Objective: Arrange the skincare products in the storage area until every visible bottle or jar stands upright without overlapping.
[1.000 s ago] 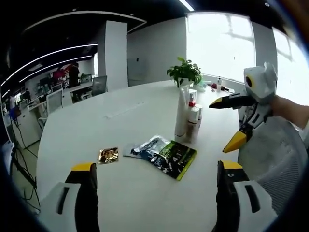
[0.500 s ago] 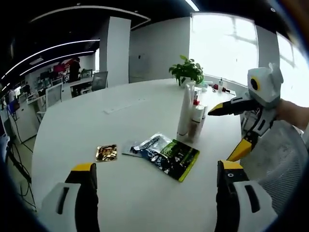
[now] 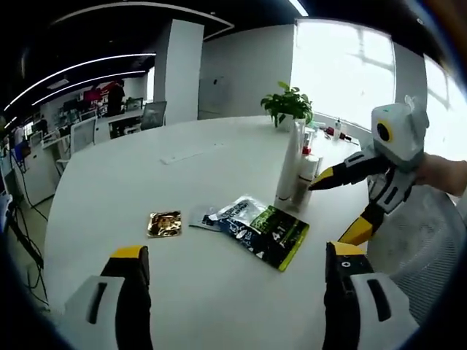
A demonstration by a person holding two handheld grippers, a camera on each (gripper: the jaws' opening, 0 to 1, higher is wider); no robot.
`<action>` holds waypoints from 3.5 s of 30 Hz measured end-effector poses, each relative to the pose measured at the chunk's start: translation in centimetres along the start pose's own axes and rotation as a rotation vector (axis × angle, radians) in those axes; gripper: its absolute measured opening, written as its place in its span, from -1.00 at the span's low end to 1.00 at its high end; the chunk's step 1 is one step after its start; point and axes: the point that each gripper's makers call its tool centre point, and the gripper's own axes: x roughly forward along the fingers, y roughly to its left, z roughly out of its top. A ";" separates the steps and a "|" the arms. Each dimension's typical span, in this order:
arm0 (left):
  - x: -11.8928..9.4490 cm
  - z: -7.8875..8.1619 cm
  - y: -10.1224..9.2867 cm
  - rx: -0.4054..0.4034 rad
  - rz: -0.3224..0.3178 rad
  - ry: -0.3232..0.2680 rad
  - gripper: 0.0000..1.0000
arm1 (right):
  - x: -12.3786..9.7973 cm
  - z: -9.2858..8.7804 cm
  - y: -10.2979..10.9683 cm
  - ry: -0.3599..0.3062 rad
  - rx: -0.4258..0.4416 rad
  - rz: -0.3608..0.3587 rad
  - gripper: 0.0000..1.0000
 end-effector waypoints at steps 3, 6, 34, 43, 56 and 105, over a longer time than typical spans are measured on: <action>0.0 -0.3 0.7 -0.015 0.016 -0.010 0.82 | 0.5 -0.3 0.0 0.017 -0.018 0.005 0.20; 0.2 -0.6 1.0 -0.030 0.019 -0.004 0.79 | 1.0 -0.2 0.0 0.019 -0.021 0.008 0.16; 3.6 -1.5 3.3 -0.046 -0.001 0.033 0.17 | 5.3 -3.9 -2.5 0.086 0.061 -0.023 -0.46; 5.1 -1.6 4.1 -0.043 -0.011 0.057 -0.15 | 5.8 -4.5 -2.0 0.096 0.058 -0.002 -0.57; 9.1 -0.5 5.5 -0.024 -0.011 0.078 -0.33 | 6.8 -2.5 -3.1 0.069 0.047 -0.033 -0.73; 11.9 -2.6 5.5 -0.103 -0.086 0.156 -0.69 | 14.9 2.4 -8.0 -0.048 -0.073 -0.186 -1.00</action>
